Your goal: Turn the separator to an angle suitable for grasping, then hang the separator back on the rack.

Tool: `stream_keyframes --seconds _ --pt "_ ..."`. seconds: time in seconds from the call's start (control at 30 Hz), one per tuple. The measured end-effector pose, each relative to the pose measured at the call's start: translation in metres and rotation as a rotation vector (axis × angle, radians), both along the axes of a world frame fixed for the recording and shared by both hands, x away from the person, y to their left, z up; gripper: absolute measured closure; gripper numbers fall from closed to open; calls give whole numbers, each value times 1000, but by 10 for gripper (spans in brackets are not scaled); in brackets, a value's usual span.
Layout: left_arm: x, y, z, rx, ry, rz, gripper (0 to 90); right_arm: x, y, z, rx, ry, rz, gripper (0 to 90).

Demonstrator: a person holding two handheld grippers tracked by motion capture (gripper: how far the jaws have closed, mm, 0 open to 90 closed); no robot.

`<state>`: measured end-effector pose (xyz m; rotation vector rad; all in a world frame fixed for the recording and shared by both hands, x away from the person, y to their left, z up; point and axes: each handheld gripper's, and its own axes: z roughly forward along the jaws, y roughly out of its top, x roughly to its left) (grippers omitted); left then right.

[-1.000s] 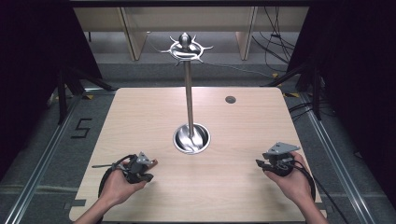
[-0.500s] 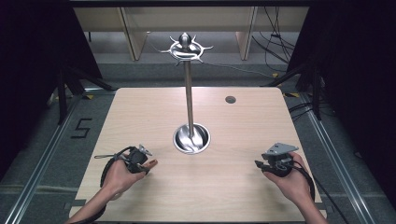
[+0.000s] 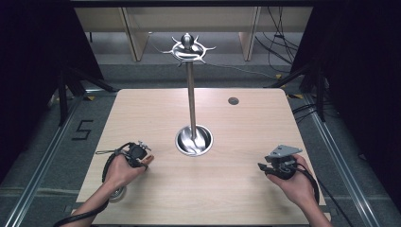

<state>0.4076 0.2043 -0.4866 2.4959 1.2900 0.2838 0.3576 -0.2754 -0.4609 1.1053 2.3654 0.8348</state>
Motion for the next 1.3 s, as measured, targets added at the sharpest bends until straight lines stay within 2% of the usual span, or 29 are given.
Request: stream_keyframes --seconds 0.07,0.13,0.17,0.2,0.27,0.3,0.33,0.4,0.47,0.5,0.53,0.57,0.6,0.7,0.77,0.8,0.93,1.0,1.03,1.07,1.1,1.13,1.17,1.2,1.23,1.27,1.3 --pt "3 4 1 2 -10 23 893 0 0 1 1 11 -2 603" --pt "6 9 2 6 -5 32 893 0 0 0 -1 2 2 603" --pt "8 12 3 22 3 34 893 0 0 0 -4 3 7 603" --pt "8 13 2 15 -12 59 893 0 0 0 -2 2 2 603" --pt "8 16 1 7 -12 84 893 -1 0 1 5 22 -10 602" --pt "9 17 1 10 -11 89 893 -1 -1 0 -1 2 -1 602" --pt "10 18 1 11 -12 99 893 0 -3 1 -8 2 7 602" --pt "11 21 1 17 -28 102 893 -1 -4 0 3 8 -12 601" --pt "12 22 2 24 -24 126 893 -2 -5 0 6 6 -13 601" --pt "13 23 4 26 -16 121 893 -2 -6 2 6 15 -16 601" --pt "13 23 3 19 -22 132 893 -2 -7 1 6 2 -17 601" --pt "14 24 4 26 -9 131 893 -2 -8 1 -7 -5 -10 600" --pt "14 25 4 16 -13 132 893 -3 -8 2 3 11 -21 600" --pt "13 25 5 -10 -14 133 892 -3 -10 0 -2 -2 -17 599" --pt "10 24 9 -34 -33 130 892 -4 -10 0 6 7 -33 598" --pt "9 24 12 -49 -48 133 891 -3 -11 0 12 -4 -33 597" --pt "0 27 23 -60 -61 122 859 -4 -11 2 2 6 -34 594" --pt "-3 30 25 -33 -28 123 796 -5 -11 2 3 -1 -35 593" --pt "-5 32 25 -26 -33 131 773 -5 -11 2 4 -3 -33 593" --pt "-6 34 26 6 -15 140 742 -7 -10 2 16 1 -45 592" --pt "-6 34 26 6 -15 140 704 -7 -10 2 16 1 -45 592" --pt "-5 39 30 60 7 154 687 -5 -11 3 6 -1 -36 591" --pt "-5 39 30 60 7 154 670 -5 -9 2 21 -4 -44 590" --pt "-5 41 33 99 7 187 652 -4 -10 3 17 8 -39 589" --pt "-5 41 33 99 7 187 644 -4 -10 3 17 8 -39 589" --pt "-8 42 32 62 11 232 633 -4 -10 3 13 14 -34 587" --pt "-8 42 31 45 50 236 619 -4 -10 3 14 15 -33 587"
